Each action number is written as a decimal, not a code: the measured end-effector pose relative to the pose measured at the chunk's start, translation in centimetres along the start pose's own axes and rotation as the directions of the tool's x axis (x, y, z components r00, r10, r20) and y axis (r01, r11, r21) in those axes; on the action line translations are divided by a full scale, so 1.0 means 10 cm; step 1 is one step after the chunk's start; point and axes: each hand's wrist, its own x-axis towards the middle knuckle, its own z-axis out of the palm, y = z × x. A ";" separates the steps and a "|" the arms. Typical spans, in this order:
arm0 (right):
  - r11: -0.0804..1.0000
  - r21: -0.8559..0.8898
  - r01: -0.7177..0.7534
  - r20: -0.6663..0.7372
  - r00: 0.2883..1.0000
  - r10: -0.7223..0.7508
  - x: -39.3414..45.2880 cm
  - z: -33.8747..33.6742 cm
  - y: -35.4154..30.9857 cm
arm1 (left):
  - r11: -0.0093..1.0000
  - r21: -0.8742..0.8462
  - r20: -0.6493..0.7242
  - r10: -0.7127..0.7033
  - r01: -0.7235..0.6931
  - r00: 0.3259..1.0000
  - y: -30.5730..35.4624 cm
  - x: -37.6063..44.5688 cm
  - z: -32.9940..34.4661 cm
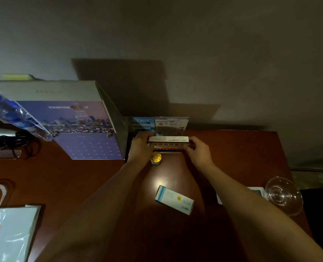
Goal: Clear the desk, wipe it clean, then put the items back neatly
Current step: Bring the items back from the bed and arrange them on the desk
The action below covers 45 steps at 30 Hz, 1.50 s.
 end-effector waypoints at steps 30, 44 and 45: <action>0.995 -0.104 0.008 0.064 0.998 -0.001 -0.19 0.44 0.03 | 0.858 -0.167 0.246 -0.442 0.487 0.863 -0.19 -0.51 0.31; 0.962 -0.271 -0.021 -0.033 0.999 0.013 -0.03 0.28 0.10 | 0.820 -0.319 0.404 -0.336 0.476 0.851 -0.15 -0.45 0.45; 0.966 -0.260 0.002 -0.017 1.000 -0.007 -0.04 0.28 0.09 | 0.810 -0.334 0.409 -0.337 0.483 0.848 -0.15 -0.45 0.45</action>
